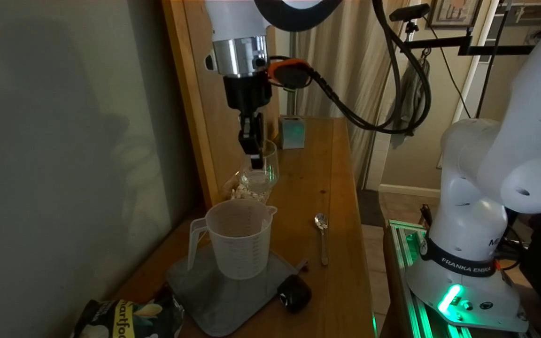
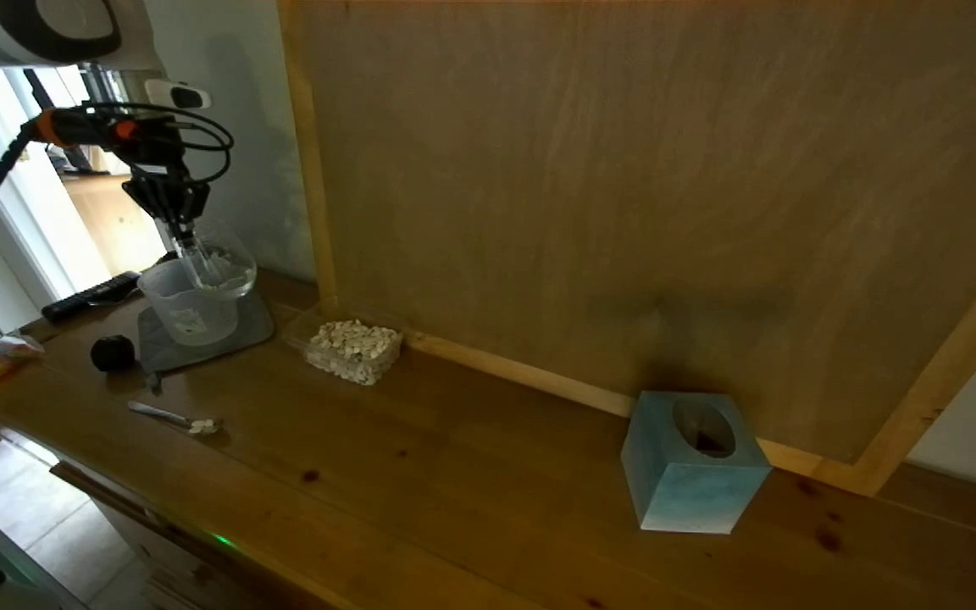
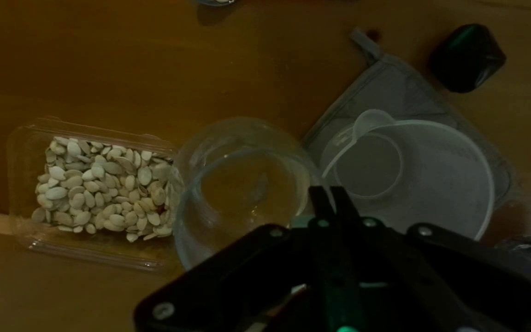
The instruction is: Pour the contents from the glass cup into the jar
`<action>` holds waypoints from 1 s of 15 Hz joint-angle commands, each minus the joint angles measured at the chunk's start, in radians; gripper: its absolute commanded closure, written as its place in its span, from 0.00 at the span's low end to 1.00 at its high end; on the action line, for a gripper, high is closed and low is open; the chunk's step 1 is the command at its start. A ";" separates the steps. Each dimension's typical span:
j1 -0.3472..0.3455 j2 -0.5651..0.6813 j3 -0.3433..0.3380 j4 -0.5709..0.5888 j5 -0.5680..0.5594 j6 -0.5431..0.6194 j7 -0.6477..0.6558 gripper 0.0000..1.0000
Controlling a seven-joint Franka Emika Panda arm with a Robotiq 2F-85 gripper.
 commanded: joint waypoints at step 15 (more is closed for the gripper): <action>0.103 -0.027 -0.015 0.075 0.100 0.051 -0.332 0.99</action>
